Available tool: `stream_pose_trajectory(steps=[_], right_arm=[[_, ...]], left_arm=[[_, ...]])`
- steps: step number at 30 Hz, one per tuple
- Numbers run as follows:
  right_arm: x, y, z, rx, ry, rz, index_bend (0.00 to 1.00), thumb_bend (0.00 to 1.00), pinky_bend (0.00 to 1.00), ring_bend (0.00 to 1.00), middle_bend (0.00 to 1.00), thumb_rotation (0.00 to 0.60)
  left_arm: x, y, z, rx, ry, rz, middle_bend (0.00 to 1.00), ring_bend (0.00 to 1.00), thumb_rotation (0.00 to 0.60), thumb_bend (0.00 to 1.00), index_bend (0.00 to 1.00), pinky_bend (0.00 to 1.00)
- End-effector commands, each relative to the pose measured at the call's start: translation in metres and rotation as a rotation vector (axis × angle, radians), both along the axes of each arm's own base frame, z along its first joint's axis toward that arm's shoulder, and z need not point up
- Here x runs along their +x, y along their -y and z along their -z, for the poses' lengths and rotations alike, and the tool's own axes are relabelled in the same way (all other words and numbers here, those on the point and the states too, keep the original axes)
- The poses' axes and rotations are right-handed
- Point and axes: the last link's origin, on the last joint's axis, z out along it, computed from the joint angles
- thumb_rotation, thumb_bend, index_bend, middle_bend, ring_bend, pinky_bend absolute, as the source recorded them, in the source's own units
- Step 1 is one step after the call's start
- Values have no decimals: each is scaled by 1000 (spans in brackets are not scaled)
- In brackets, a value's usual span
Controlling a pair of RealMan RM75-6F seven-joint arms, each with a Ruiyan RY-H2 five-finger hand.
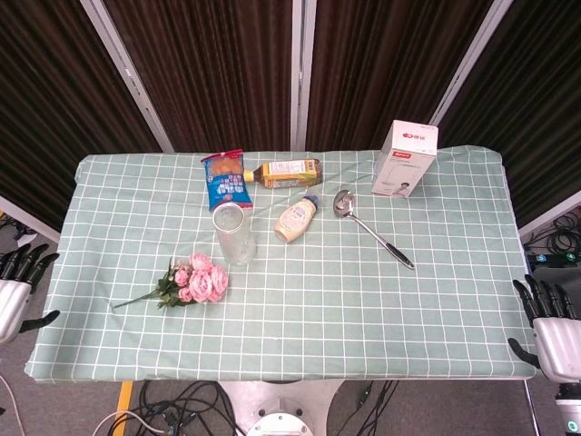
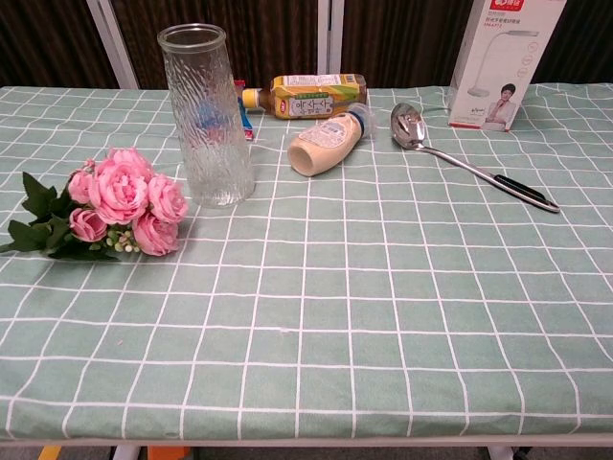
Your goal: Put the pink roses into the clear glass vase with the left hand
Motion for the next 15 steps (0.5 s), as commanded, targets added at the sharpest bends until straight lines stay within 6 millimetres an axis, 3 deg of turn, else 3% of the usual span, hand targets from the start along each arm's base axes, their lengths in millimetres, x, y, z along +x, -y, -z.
stream_pose_trajectory(steps=[1, 9, 15], right_arm=[[1, 1, 1, 1, 3, -12, 0, 101, 0, 0, 0, 600], [14, 10, -4, -7, 17, -49, 0, 101, 0, 0, 0, 600], [19, 17, -4, -7, 35, -55, 0, 101, 0, 0, 0, 600]], left_arm=[[0, 0, 2, -3, 1, -2, 67, 16, 600, 0, 147, 126], [12, -11, 12, -25, 48, 23, 66, 16, 600, 0, 146, 126], [35, -29, 41, -195, 178, -38, 13, 1, 600, 0, 93, 107]])
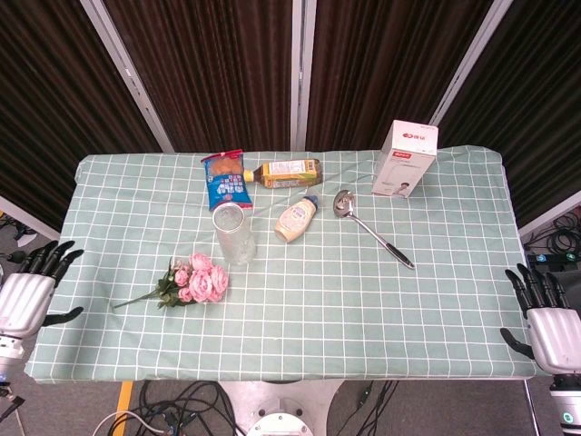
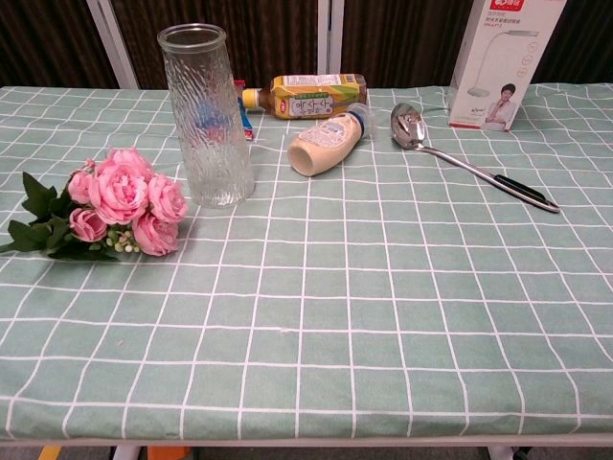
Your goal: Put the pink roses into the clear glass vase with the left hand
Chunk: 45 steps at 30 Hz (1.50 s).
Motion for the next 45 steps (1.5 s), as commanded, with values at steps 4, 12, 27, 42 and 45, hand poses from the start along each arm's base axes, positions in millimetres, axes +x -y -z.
stream_pose_trajectory(steps=[4, 12, 27, 42, 45], right_arm=[[2, 6, -1, 0, 3, 4, 0, 101, 0, 0, 0, 600], [-2, 1, 3, -2, 23, 30, 0, 101, 0, 0, 0, 600], [-15, 2, 6, -2, 37, 42, 0, 105, 0, 0, 0, 600], [-28, 5, 2, -25, 59, 56, 0, 120, 0, 0, 0, 600], [-30, 4, 2, -27, 59, 63, 0, 122, 0, 0, 0, 600]], left_arm=[[37, -27, 34, -166, 63, -1, 0, 0, 600, 0, 70, 90], [78, -60, 87, -257, 155, 6, 0, 0, 600, 0, 66, 82], [107, -90, 143, -368, 165, -180, 0, 0, 600, 0, 62, 60], [131, -83, 158, -546, 167, -224, 0, 0, 600, 0, 61, 71], [130, -85, 162, -529, 170, -222, 3, 0, 600, 0, 61, 95]])
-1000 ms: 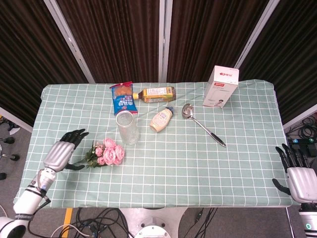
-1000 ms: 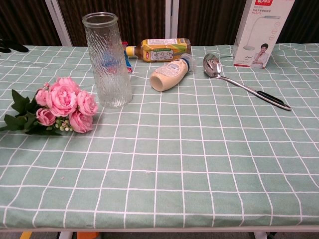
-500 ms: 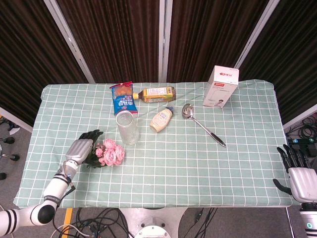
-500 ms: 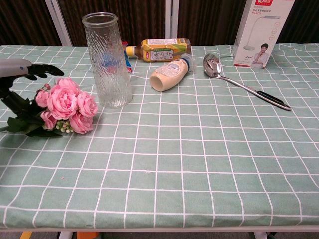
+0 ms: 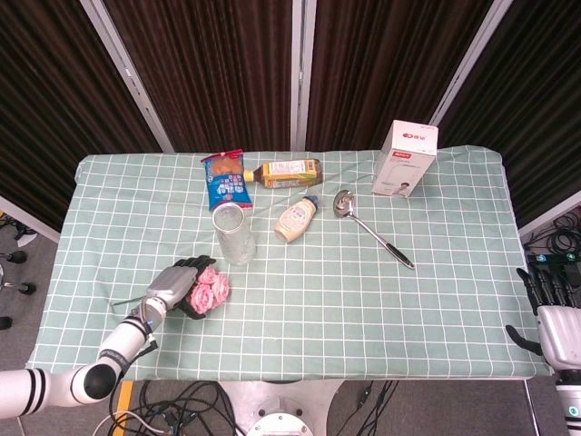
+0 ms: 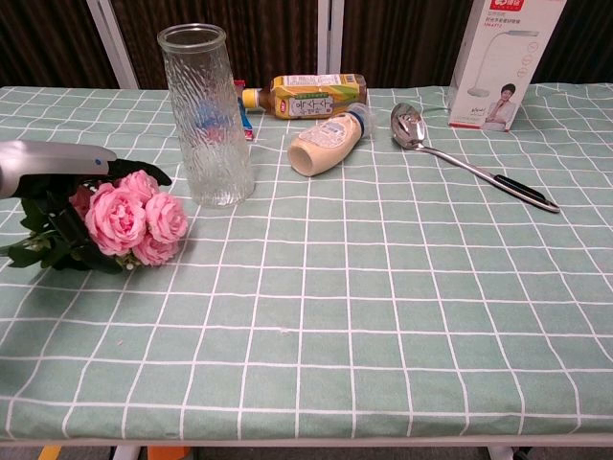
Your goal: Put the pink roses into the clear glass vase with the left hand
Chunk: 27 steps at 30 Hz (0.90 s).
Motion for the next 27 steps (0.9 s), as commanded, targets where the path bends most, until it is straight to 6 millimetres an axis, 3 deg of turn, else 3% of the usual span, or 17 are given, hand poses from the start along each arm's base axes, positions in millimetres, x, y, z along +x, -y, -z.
stream_pose_trajectory(steps=[1, 6, 11, 17, 23, 27], right_arm=[[-1, 0, 0, 0, 1, 4, 0, 122, 0, 0, 0, 600], [-2, 0, -1, -4, 4, 12, 0, 123, 0, 0, 0, 600], [-3, 0, 1, 1, 5, 19, 0, 127, 0, 0, 0, 600], [-2, 1, 0, -6, 8, 27, 0, 129, 0, 0, 0, 600], [-2, 0, -4, -16, 13, 37, 0, 132, 0, 0, 0, 600], [-3, 0, -7, -26, 18, 41, 0, 134, 0, 0, 0, 600]], left_arm=[[0, -2, 4, 32, 8, -2, 19, 6, 600, 0, 62, 121], [0, -5, 7, 106, 0, 30, 149, 109, 600, 0, 108, 262], [-1, -5, 7, 150, -2, 44, 315, 271, 600, 0, 293, 409], [-2, -4, 7, 173, -28, 68, 459, 400, 600, 1, 442, 534], [-3, -1, -1, 193, -68, 116, 521, 451, 600, 50, 502, 588], [0, -2, -24, 263, -79, 146, 527, 463, 600, 71, 506, 601]])
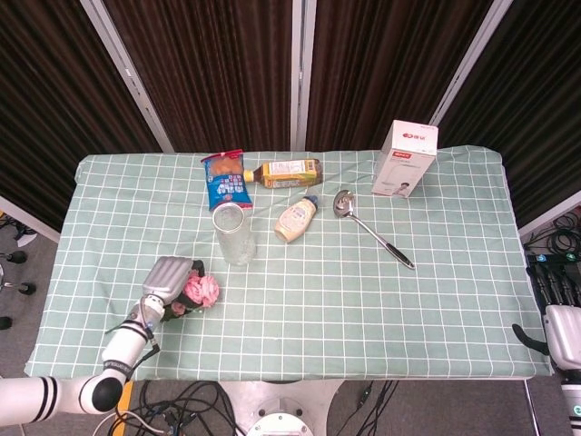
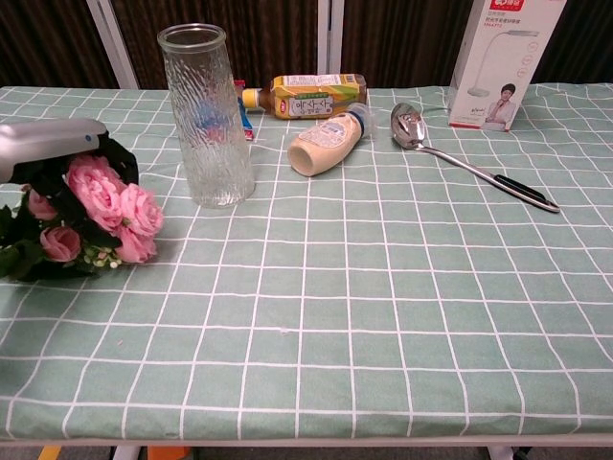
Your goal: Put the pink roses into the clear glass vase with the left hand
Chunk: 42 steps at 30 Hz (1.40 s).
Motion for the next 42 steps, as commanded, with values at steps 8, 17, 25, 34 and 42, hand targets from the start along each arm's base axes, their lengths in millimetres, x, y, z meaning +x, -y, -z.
stream_pose_trajectory(steps=[8, 17, 25, 34, 42], right_arm=[[3, 0, -3, -11, 5, -13, 0, 134, 0, 0, 0, 600], [7, 0, -4, -16, 5, -18, 0, 135, 0, 0, 0, 600], [7, 2, 2, -6, 8, -3, 0, 136, 0, 0, 0, 600], [2, 4, 6, 5, 15, 21, 0, 137, 0, 0, 0, 600], [-2, 4, 7, 4, 19, 35, 0, 136, 0, 0, 0, 600]], left_arm=[[9, -12, -97, 316, -39, 118, 532, 515, 600, 91, 508, 646], [23, -40, -175, 722, 133, 373, 532, 515, 600, 91, 535, 647], [51, -56, -206, 944, 639, 440, 534, 515, 600, 93, 536, 655], [73, -68, -214, 974, 1175, 292, 535, 515, 600, 113, 532, 655], [83, -73, -198, 878, 1375, 119, 535, 515, 600, 123, 527, 652]])
